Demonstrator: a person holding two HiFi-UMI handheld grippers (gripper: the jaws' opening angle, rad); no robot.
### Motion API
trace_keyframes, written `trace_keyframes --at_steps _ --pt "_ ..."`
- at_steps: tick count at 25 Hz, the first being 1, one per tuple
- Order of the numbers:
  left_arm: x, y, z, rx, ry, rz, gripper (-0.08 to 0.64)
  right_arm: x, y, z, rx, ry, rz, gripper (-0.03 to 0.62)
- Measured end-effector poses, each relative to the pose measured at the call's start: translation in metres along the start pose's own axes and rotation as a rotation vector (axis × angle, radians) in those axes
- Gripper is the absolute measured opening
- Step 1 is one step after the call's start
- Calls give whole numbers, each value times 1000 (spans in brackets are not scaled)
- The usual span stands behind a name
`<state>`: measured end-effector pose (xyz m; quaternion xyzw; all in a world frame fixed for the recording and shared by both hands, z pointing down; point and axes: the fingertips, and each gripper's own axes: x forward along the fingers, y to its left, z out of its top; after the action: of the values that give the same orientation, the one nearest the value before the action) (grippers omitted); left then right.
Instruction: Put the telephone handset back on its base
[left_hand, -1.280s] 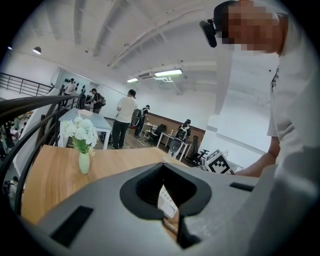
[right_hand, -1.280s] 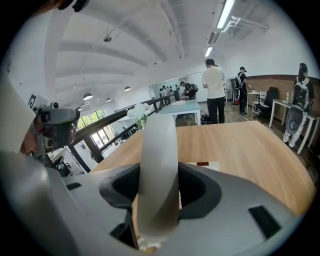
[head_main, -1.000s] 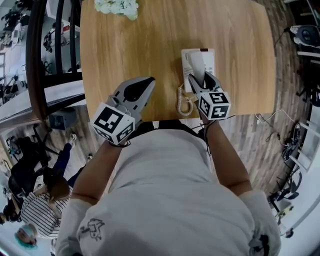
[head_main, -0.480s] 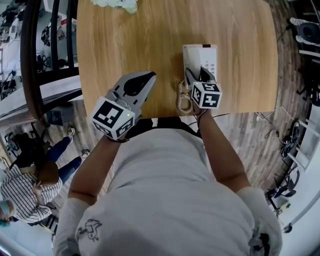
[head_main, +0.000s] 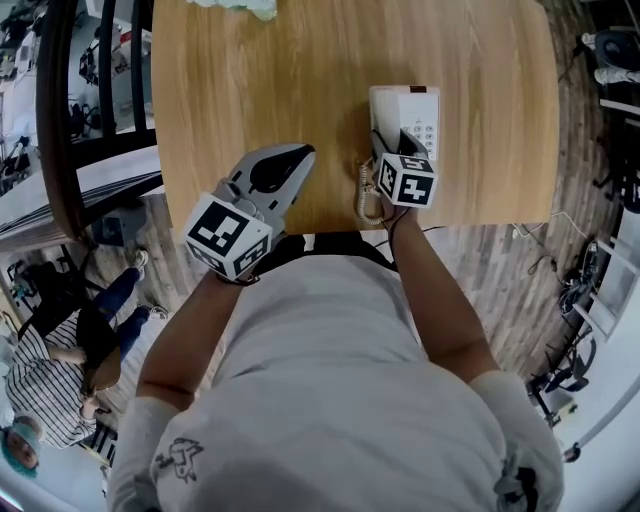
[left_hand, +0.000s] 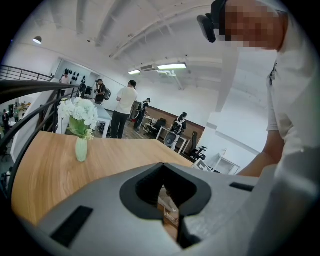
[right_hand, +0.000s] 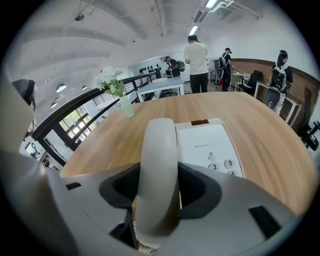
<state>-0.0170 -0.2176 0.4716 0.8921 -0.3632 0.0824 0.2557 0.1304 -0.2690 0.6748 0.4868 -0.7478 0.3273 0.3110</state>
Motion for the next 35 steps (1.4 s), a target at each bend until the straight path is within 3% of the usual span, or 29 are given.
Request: trace_keyframes --at_steps 14,23,31,35 --pt "-4 4 3 -10 -3 -6 6 5 -8 -2 -29 3 -47 227" --pt "-8 -1 4 -5 -6 -9 6 -3 -8 8 -64 -40 -41 268" --pt "-28 -6 6 10 -29 -25 6 -44 8 30 -105 -160 -36 265" --pt "-40 -10 12 54 -39 1 6 -76 25 48 -128 -244 -4 256"
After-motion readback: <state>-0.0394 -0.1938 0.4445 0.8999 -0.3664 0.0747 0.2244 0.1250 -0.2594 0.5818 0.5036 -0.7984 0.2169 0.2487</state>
